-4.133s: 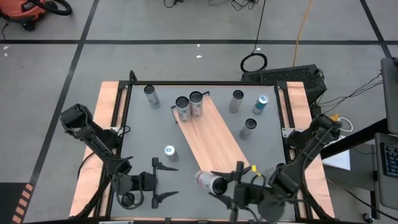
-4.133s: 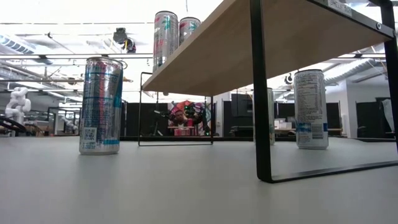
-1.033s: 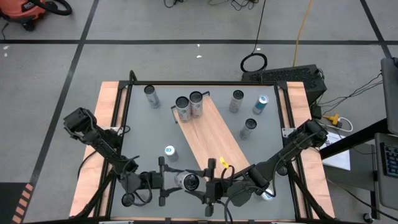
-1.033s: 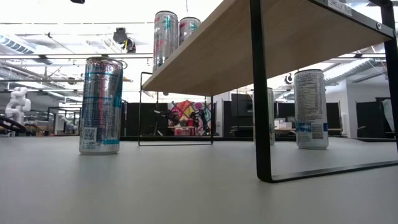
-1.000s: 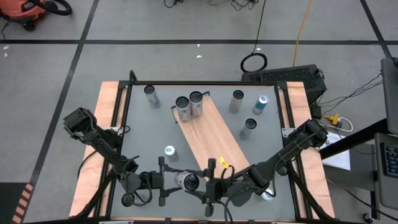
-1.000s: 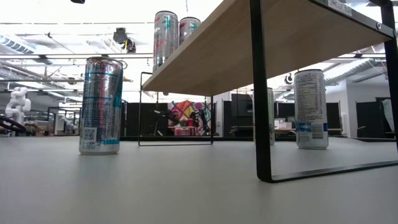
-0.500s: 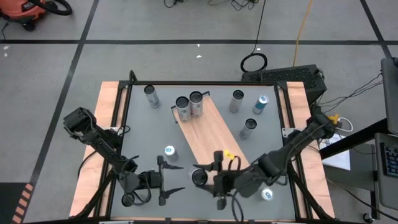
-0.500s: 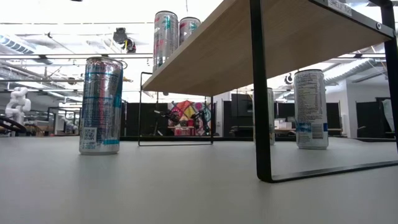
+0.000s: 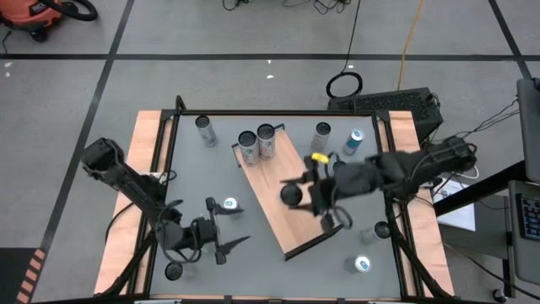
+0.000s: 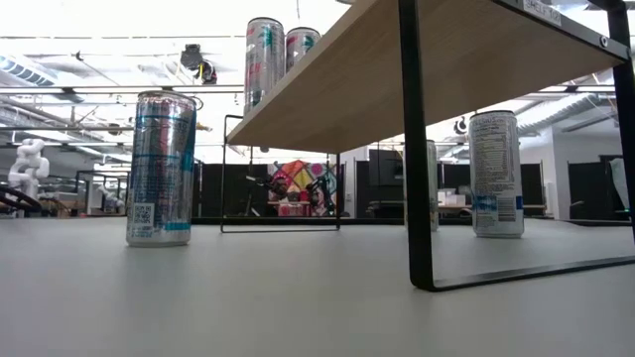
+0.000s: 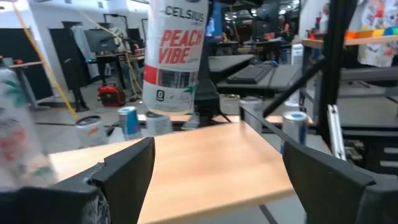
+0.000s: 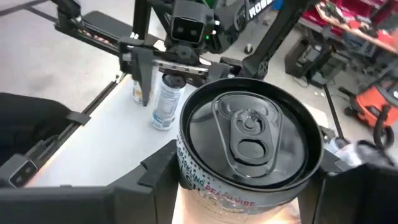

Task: Place canned beverage on shelf
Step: Put the white-pink soda can on the shelf aligned with the other white-pink soda cans

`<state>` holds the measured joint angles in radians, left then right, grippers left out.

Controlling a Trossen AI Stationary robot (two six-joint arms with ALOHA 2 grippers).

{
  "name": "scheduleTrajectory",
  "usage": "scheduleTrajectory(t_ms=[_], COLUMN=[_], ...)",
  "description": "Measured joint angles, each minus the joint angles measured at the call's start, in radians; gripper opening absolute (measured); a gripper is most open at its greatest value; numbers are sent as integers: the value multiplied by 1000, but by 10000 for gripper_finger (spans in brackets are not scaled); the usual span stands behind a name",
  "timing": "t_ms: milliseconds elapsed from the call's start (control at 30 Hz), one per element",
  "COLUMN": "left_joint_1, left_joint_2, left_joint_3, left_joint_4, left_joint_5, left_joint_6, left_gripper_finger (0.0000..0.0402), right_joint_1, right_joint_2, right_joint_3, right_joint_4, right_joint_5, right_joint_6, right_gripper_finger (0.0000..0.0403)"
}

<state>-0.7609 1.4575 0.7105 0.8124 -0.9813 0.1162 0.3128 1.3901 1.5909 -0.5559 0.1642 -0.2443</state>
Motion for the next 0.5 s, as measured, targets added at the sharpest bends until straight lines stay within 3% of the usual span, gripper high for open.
scheduleTrajectory(t_ms=[167,500], left_joint_1=[31,42], left_joint_2=[-116,-295], left_joint_3=[0,0], left_joint_4=[-134,-574], left_joint_5=[2,8], left_joint_6=[-15,-263], left_gripper_finger=[348,348], right_joint_1=[-168,-483], right_joint_2=[-39,-46], right_joint_3=[1,1], right_joint_4=[-60,-113], right_joint_5=[-210,-574], right_joint_6=[-90,-204], right_gripper_finger=[183,184])
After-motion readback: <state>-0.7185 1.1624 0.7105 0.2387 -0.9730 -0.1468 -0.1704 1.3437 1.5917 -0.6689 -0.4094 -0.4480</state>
